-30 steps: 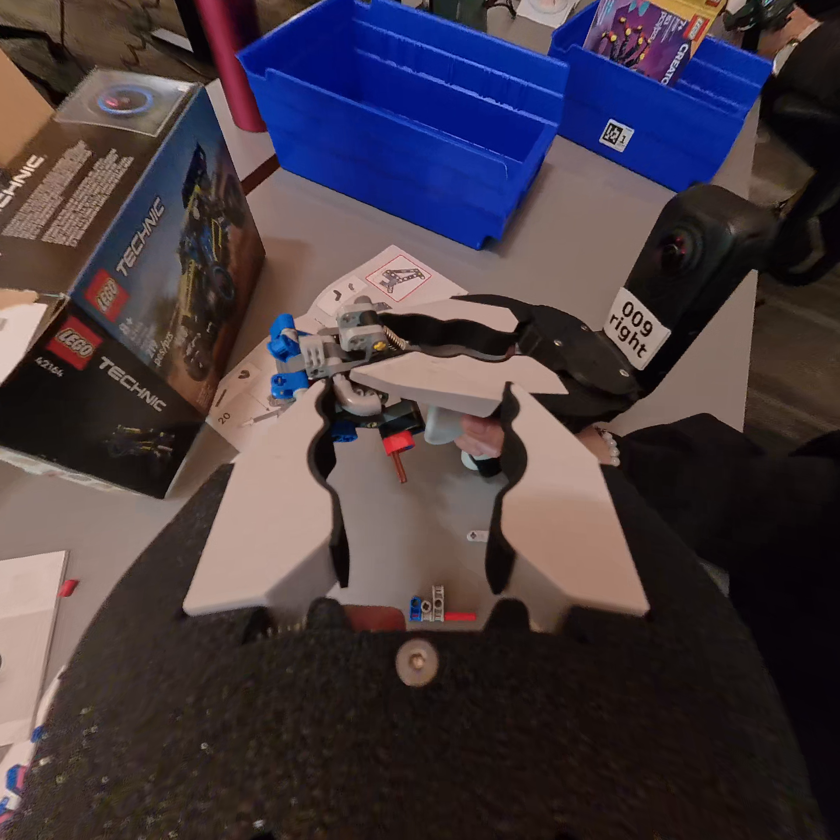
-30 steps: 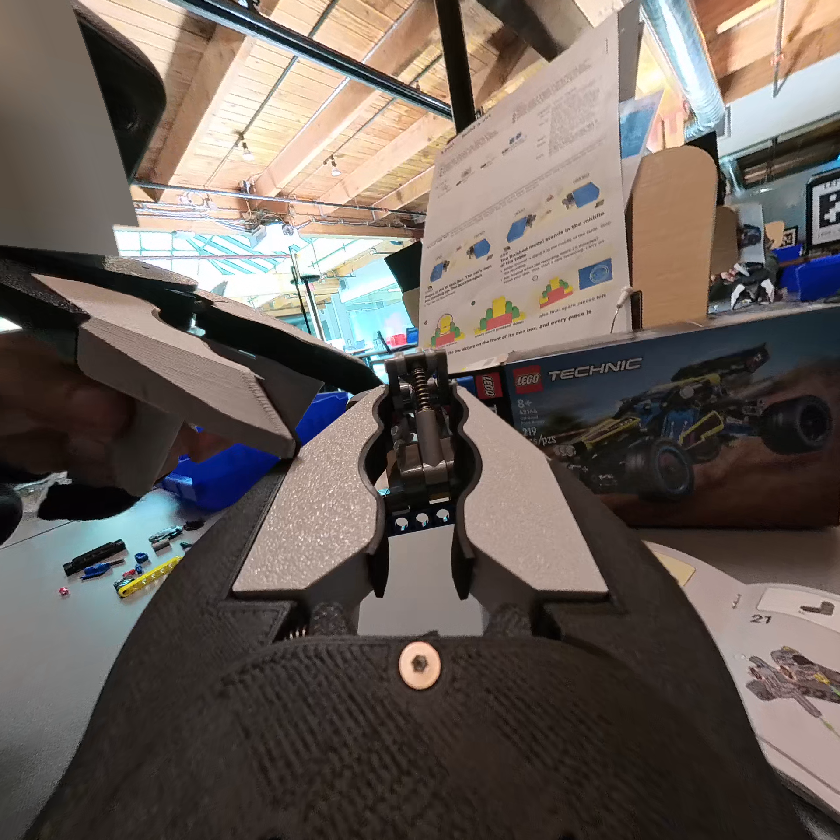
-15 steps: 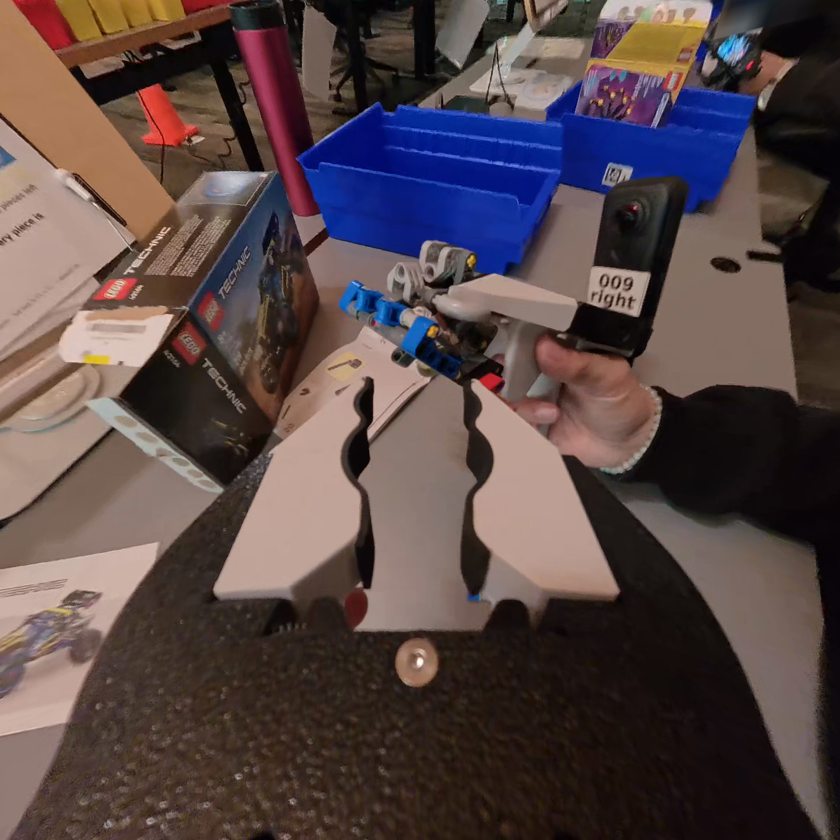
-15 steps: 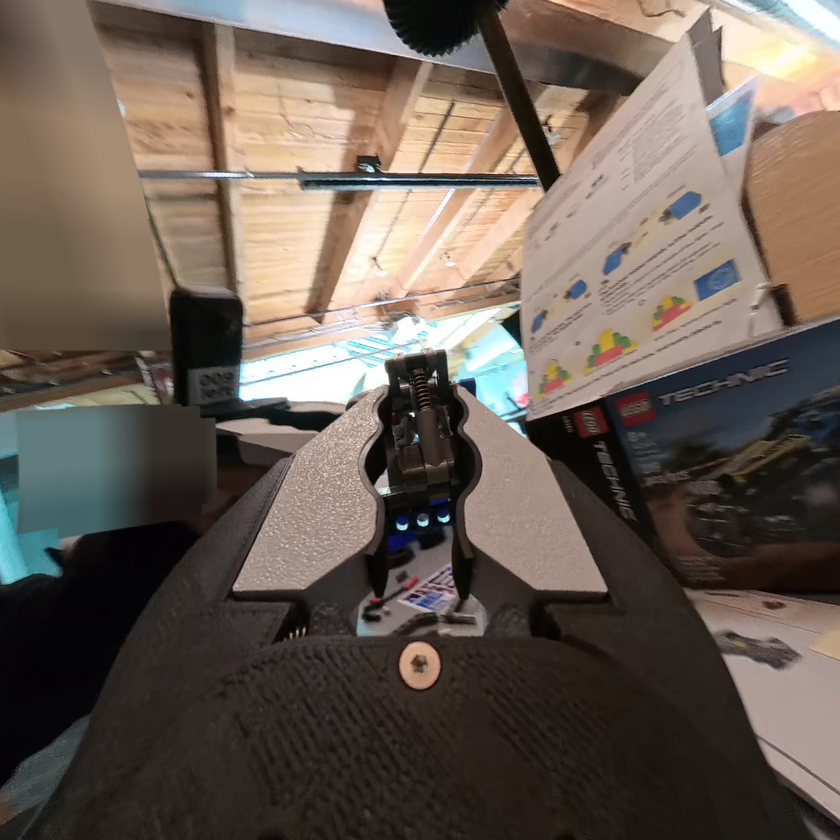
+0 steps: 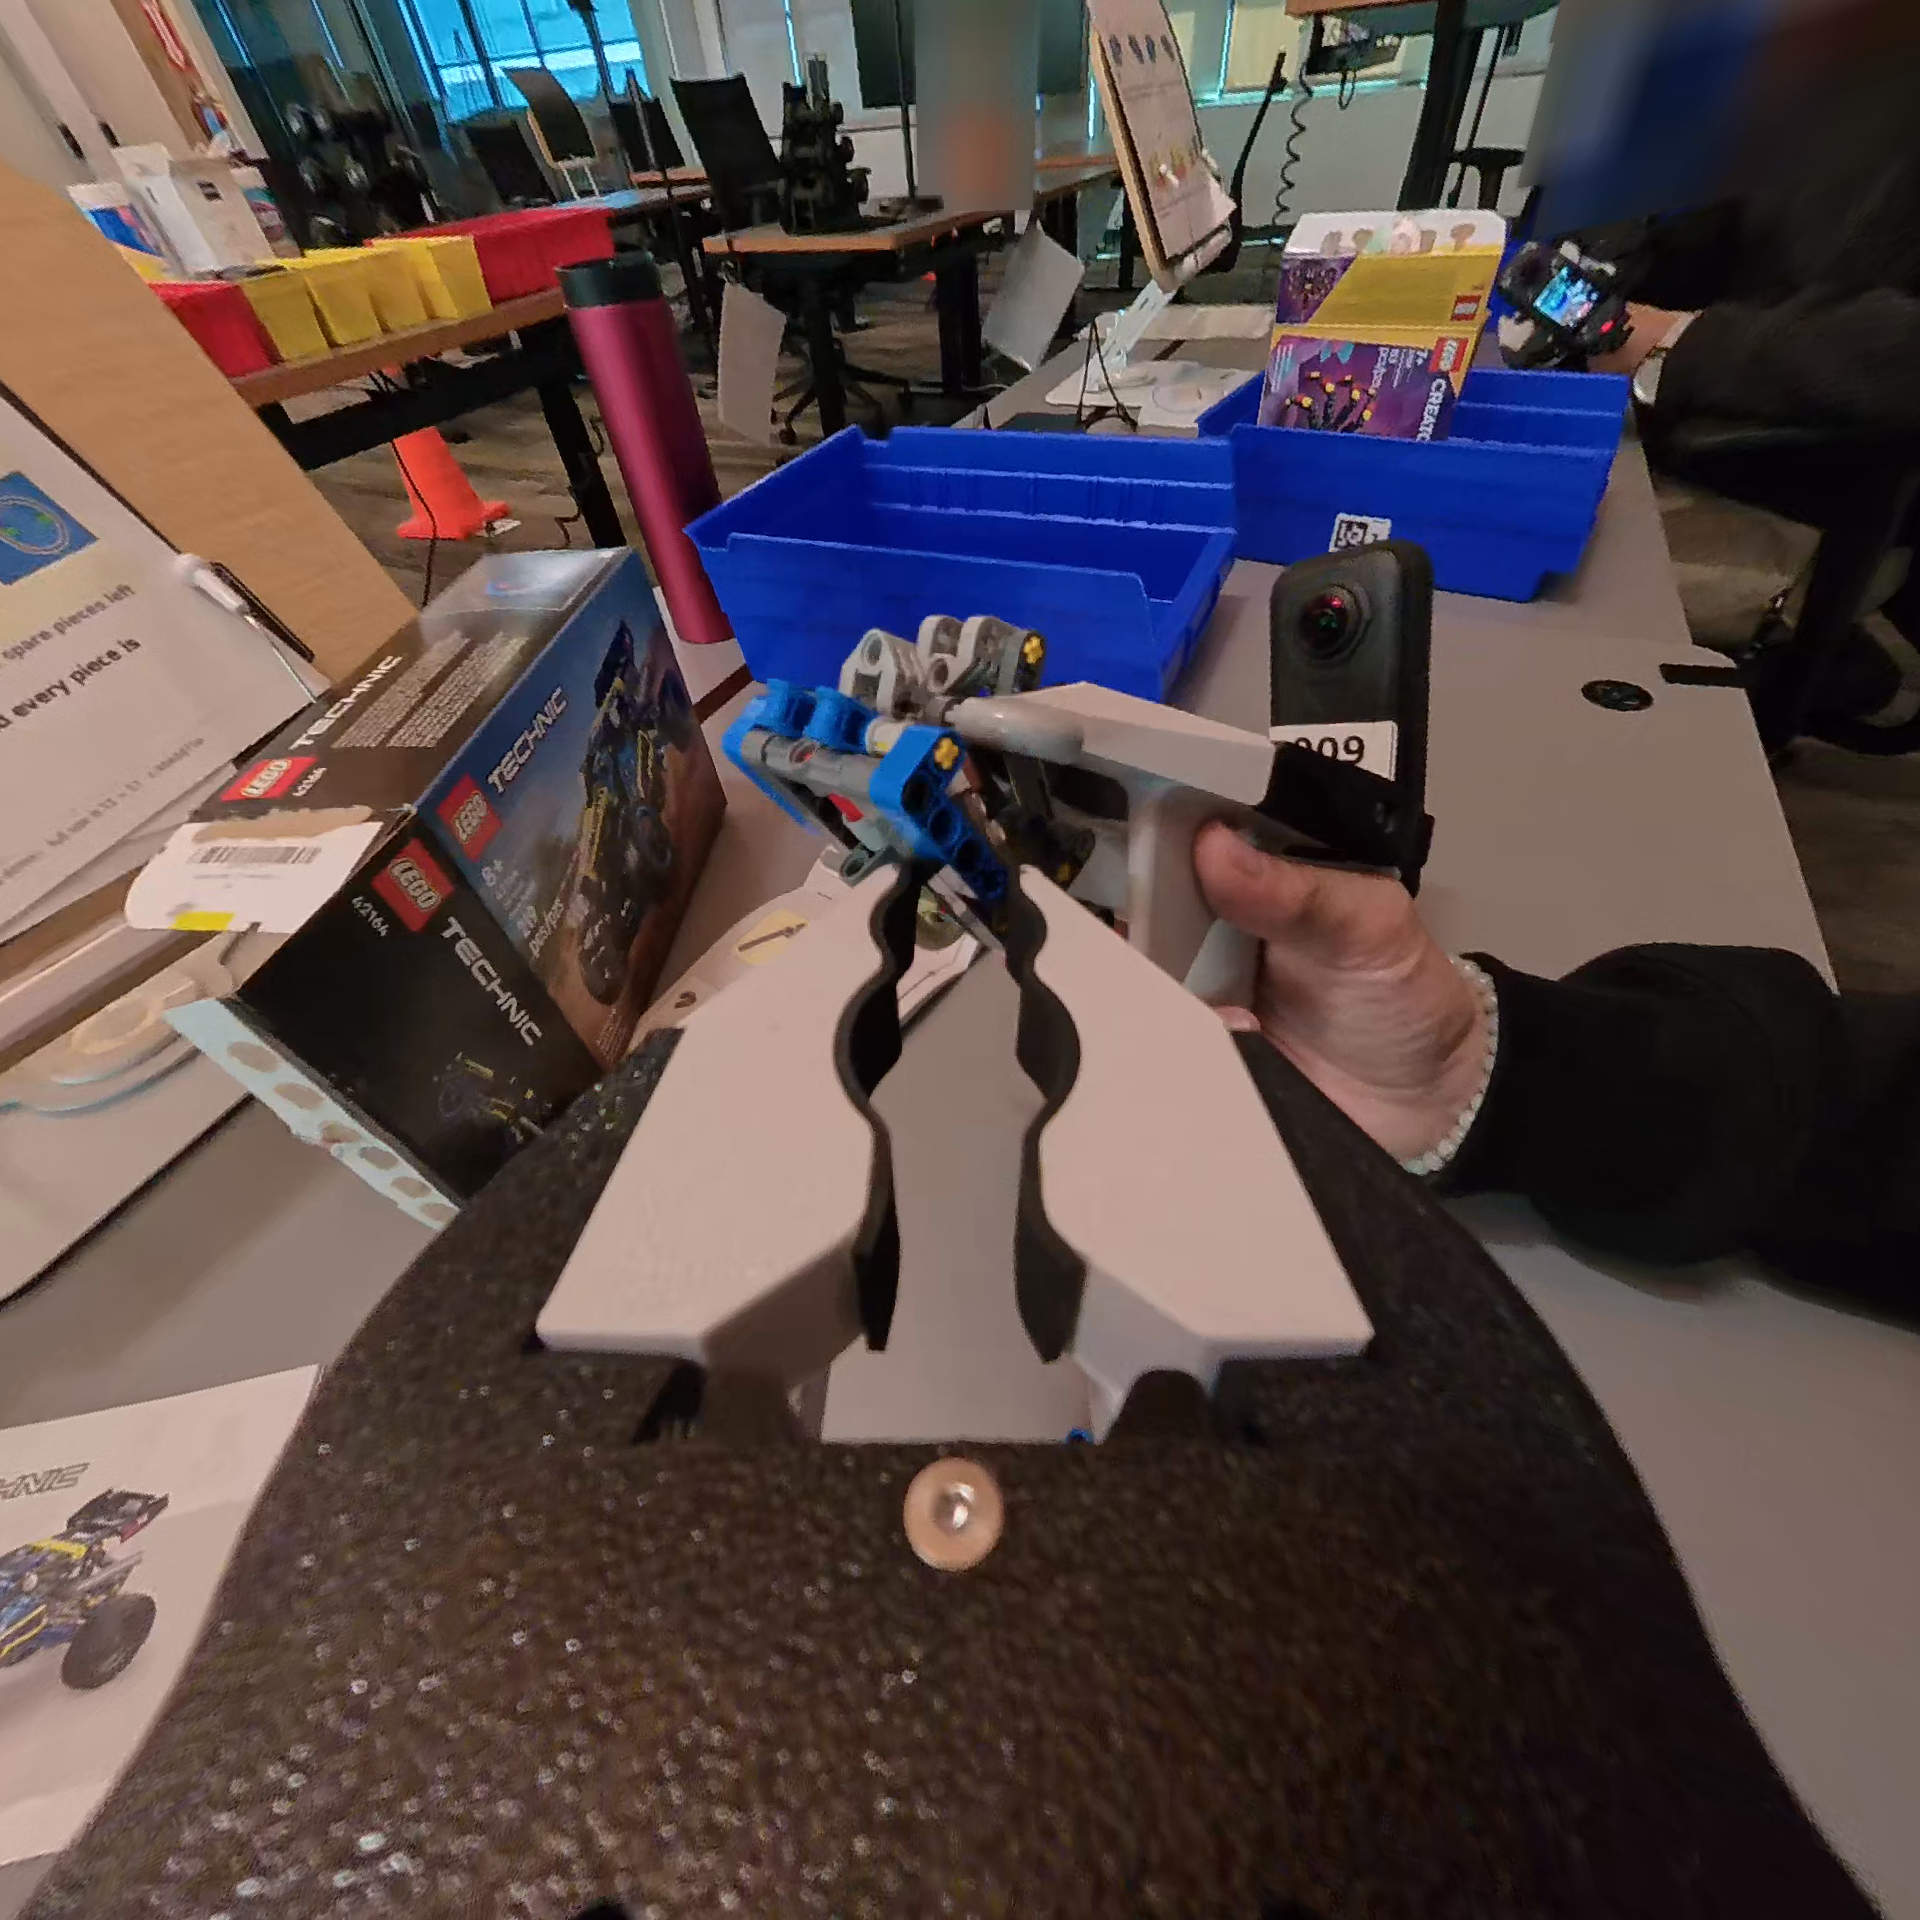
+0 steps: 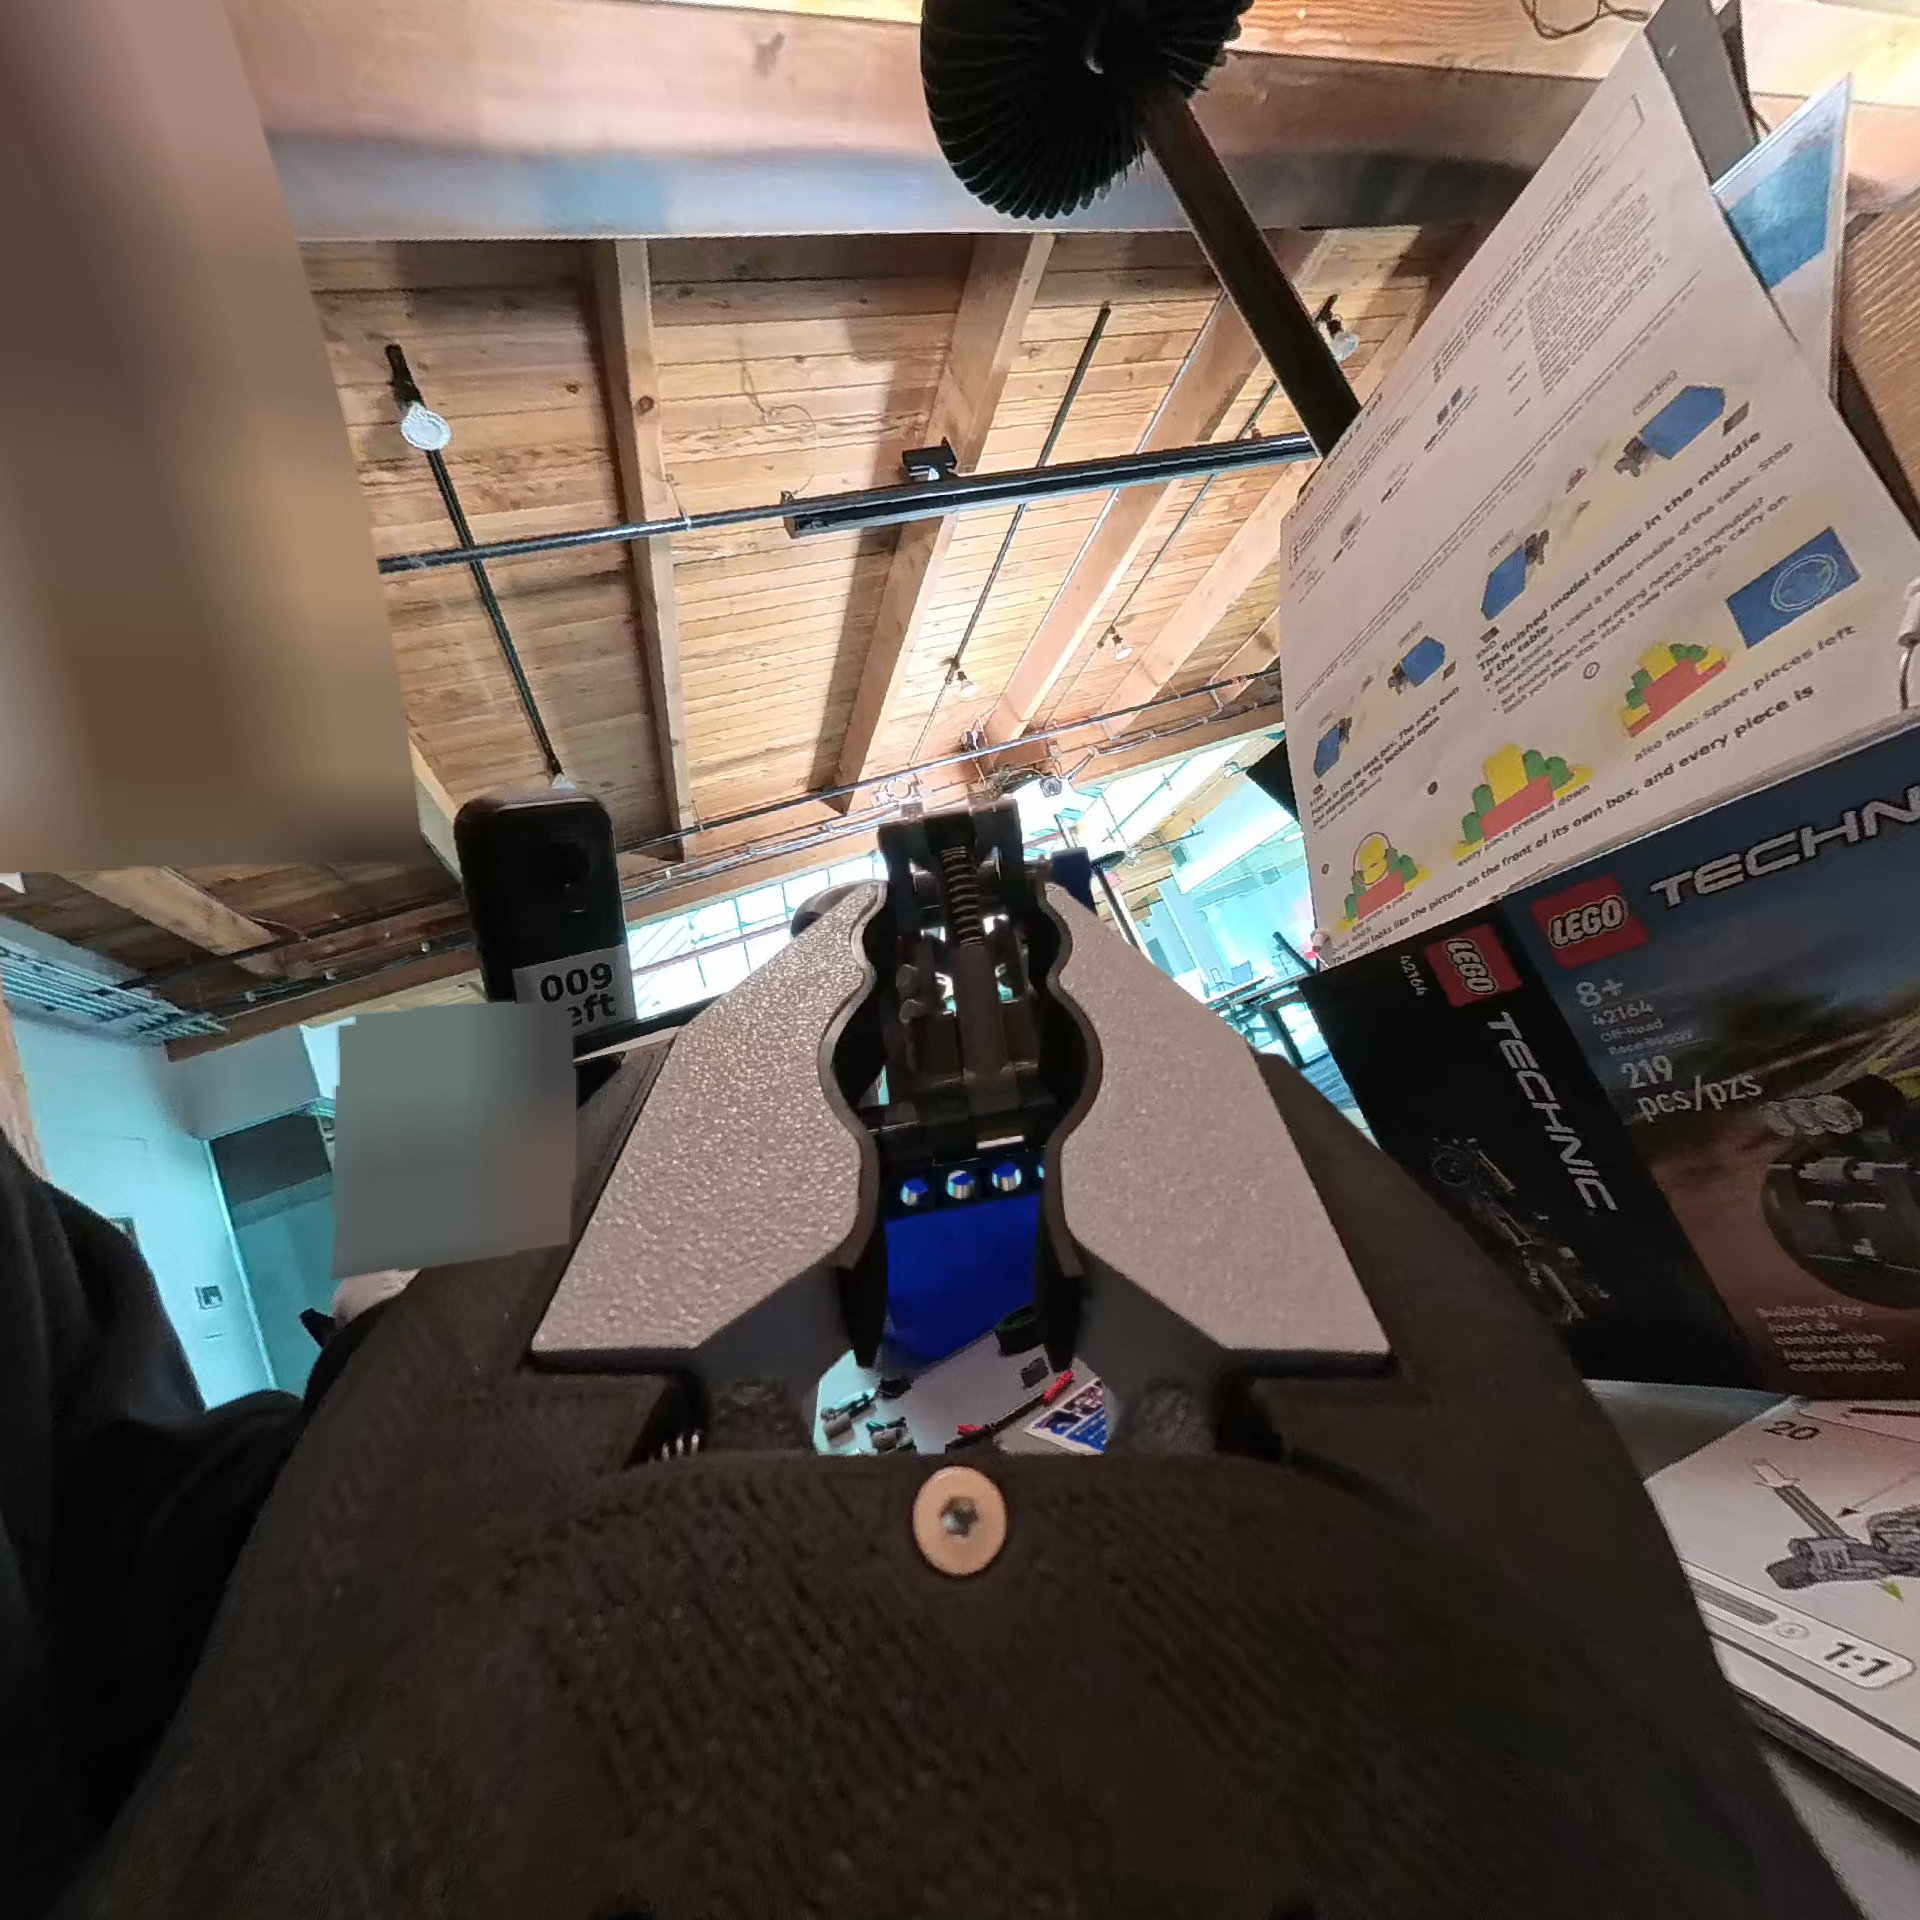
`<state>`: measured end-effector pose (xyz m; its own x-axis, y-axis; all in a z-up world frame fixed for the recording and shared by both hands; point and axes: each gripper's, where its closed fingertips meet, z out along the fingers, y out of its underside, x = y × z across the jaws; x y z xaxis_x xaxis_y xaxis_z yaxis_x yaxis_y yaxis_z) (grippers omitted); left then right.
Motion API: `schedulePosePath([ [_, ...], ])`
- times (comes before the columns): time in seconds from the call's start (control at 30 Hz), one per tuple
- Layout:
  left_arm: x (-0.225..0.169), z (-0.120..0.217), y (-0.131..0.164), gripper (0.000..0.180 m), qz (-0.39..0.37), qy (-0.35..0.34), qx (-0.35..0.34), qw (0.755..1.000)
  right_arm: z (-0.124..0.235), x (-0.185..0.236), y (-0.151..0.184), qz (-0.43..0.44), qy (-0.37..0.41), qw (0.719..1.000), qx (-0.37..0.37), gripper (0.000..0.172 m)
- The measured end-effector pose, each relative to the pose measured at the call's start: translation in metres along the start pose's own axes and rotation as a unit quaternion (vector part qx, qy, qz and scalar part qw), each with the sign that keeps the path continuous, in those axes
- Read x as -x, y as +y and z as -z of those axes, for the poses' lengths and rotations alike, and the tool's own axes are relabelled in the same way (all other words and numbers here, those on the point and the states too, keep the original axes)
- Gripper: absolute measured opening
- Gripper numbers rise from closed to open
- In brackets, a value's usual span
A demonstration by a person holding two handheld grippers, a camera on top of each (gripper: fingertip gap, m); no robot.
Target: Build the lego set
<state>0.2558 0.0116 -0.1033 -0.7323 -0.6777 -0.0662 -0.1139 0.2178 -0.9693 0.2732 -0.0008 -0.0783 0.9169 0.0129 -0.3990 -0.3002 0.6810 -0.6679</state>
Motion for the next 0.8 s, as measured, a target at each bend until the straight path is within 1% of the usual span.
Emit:
schedulePosePath([
  [0.1, 0.005, 0.003, -0.008, 0.011, 0.038, 0.002, -0.040, 0.998, 0.000, -0.001, 0.001, 0.013, 0.005, 1.000, 0.008, 0.021],
  [0.17, 0.012, 0.007, -0.012, 0.010, 0.065, 0.001, -0.070, 0.995, 0.001, -0.004, -0.001, 0.021, 0.016, 1.000, 0.010, 0.027],
  [0.27, 0.020, 0.009, -0.004, 0.010, 0.086, -0.005, -0.070, 0.994, 0.004, -0.009, -0.007, 0.029, 0.039, 0.999, 0.012, 0.028],
  [0.33, 0.022, 0.010, -0.002, 0.010, 0.094, -0.005, -0.074, 0.993, 0.008, -0.017, -0.004, 0.049, 0.074, 0.995, 0.043, 0.036],
  [0.4, 0.028, 0.011, 0.003, 0.010, 0.093, -0.022, -0.059, 0.994, 0.010, -0.015, 0.000, 0.104, 0.094, 0.986, 0.091, 0.041],
  [0.43, 0.031, 0.012, 0.005, 0.010, 0.086, -0.032, -0.050, 0.995, 0.010, -0.012, 0.000, 0.156, 0.106, 0.975, 0.116, 0.043],
  [0.47, 0.032, 0.013, 0.007, 0.010, 0.080, -0.039, -0.042, 0.995, 0.010, -0.009, 0.000, 0.217, 0.119, 0.958, 0.143, 0.042],
  [0.5, 0.033, 0.014, 0.008, 0.010, 0.082, -0.044, -0.033, 0.995, 0.008, -0.002, 0.003, 0.276, 0.118, 0.938, 0.173, 0.039],
  [0.53, 0.033, 0.014, 0.009, 0.010, 0.091, -0.047, -0.021, 0.995, 0.006, 0.006, 0.008, 0.323, 0.107, 0.918, 0.205, 0.030],
  [0.57, 0.032, 0.013, 0.011, 0.010, 0.099, -0.045, -0.006, 0.994, 0.003, 0.009, 0.013, 0.355, 0.106, 0.898, 0.235, 0.023],
  [0.6, 0.030, 0.012, 0.014, 0.010, 0.104, -0.040, 0.014, 0.994, 0.001, 0.009, 0.017, 0.378, 0.115, 0.880, 0.263, 0.024],
  [0.67, 0.027, 0.010, 0.020, 0.010, 0.111, -0.037, 0.053, 0.992, -0.003, 0.004, 0.024, 0.404, 0.135, 0.850, 0.309, 0.027],
  [0.7, 0.026, 0.009, 0.022, 0.010, 0.113, -0.037, 0.070, 0.990, -0.004, 0.003, 0.028, 0.404, 0.137, 0.841, 0.332, 0.031],
  [0.73, 0.026, 0.009, 0.023, 0.010, 0.112, -0.041, 0.080, 0.990, -0.006, 0.005, 0.034, 0.397, 0.131, 0.837, 0.352, 0.031],
  [0.8, 0.026, 0.008, 0.024, 0.010, 0.101, -0.050, 0.094, 0.989, -0.005, 0.002, 0.041, 0.377, 0.154, 0.826, 0.389, 0.025],
])
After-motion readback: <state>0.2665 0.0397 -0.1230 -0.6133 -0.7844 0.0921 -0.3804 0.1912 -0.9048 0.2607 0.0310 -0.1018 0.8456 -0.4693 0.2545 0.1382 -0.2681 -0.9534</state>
